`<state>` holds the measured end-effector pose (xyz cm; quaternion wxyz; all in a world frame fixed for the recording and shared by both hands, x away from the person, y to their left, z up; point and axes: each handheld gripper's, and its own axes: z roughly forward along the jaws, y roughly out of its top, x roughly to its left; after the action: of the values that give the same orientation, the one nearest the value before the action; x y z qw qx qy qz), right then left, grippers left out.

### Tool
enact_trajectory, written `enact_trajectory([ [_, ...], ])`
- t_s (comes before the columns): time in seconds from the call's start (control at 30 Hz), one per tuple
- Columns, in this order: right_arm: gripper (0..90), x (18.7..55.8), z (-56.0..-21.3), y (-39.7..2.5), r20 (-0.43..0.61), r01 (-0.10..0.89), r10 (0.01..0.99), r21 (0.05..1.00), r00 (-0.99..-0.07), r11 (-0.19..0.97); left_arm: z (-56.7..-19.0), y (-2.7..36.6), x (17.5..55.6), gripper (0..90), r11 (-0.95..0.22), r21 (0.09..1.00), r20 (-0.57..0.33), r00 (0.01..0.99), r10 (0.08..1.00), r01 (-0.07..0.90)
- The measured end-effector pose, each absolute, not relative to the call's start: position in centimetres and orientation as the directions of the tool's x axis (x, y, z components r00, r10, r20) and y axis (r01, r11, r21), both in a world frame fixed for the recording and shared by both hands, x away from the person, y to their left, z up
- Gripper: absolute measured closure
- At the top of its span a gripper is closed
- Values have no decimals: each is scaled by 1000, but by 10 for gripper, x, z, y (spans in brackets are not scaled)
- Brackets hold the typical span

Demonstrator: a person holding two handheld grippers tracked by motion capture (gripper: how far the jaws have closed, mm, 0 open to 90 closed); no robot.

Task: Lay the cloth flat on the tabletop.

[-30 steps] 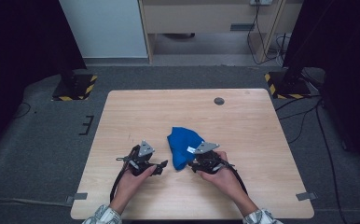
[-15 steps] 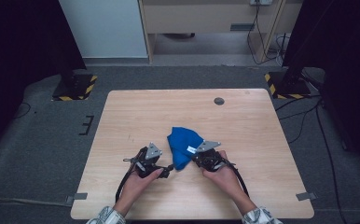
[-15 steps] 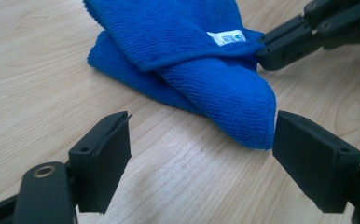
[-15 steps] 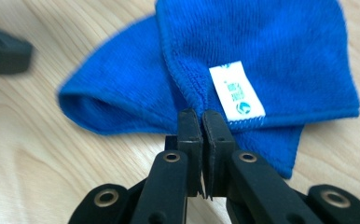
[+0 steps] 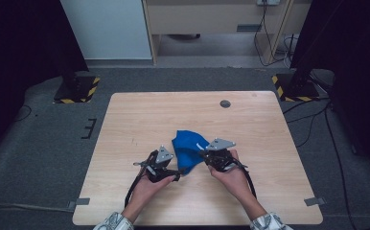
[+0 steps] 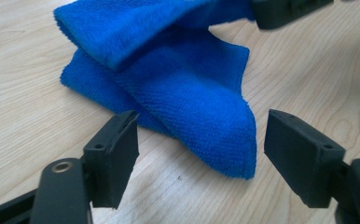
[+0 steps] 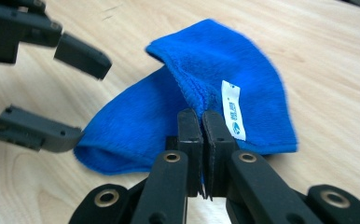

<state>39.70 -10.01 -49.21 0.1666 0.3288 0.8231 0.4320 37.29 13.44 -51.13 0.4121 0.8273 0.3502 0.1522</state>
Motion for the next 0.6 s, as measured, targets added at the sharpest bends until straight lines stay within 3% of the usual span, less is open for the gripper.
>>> enact_trajectory([
  [0.33, 878, 402, -482, -117, 20, 406, 732, 842, -681, 356, -513, 126, 372, 307, -442, 788, -17, 734, 679, 428],
  [0.57, 878, 402, -483, -116, 15, 404, 730, 841, -683, 360, -518, 119, 374, 426, -500, 758, 28, 744, 667, 419],
  [0.6, 878, 402, -483, -116, 13, 402, 731, 842, -682, 360, -519, 118, 374, 488, -506, 755, 35, 743, 668, 418],
])
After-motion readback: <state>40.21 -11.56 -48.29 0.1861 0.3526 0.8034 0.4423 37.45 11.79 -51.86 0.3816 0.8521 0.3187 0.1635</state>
